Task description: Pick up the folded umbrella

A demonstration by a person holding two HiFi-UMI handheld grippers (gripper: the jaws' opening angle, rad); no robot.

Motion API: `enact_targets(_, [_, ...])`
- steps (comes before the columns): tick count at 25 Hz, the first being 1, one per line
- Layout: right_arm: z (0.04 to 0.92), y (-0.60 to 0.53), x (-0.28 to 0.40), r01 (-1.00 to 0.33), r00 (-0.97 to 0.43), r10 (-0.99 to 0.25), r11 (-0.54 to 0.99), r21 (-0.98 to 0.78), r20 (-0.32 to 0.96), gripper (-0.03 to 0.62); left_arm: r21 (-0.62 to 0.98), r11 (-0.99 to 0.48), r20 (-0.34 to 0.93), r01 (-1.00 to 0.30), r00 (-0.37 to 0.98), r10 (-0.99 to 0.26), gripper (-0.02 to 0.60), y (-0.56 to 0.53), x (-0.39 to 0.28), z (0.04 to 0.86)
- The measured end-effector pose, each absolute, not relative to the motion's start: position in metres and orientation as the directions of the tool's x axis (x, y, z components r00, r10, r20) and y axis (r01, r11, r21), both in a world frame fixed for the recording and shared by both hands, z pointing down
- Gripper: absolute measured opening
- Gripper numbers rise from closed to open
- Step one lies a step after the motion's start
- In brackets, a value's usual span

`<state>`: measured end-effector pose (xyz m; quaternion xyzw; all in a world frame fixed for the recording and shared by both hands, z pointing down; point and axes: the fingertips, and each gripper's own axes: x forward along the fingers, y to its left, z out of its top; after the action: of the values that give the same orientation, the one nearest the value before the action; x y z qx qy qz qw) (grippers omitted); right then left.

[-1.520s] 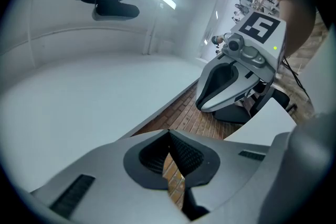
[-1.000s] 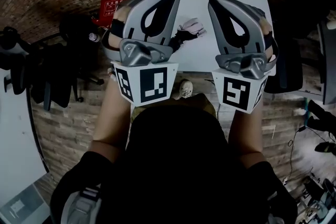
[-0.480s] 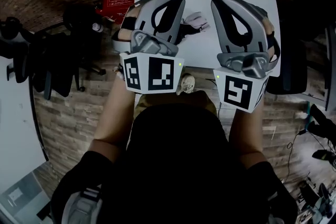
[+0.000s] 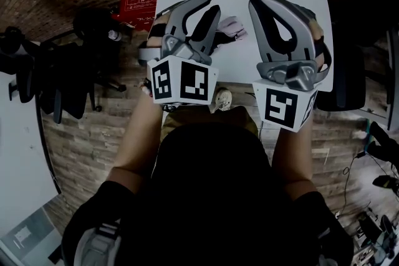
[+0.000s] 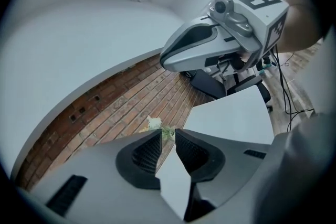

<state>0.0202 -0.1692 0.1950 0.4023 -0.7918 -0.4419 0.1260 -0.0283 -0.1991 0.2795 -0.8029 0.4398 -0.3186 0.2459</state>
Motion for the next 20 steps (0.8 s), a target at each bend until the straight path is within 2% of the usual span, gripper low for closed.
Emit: enact_targets(20, [0.208, -0.186, 0.010, -0.524, -0.658, -0.742, 0.328, 0.786, -0.129, 0.031, -0.578, -0.656, 0.529, -0.485, 0.389, -0.754, 0.178, -0.209, -0.026, 0.364])
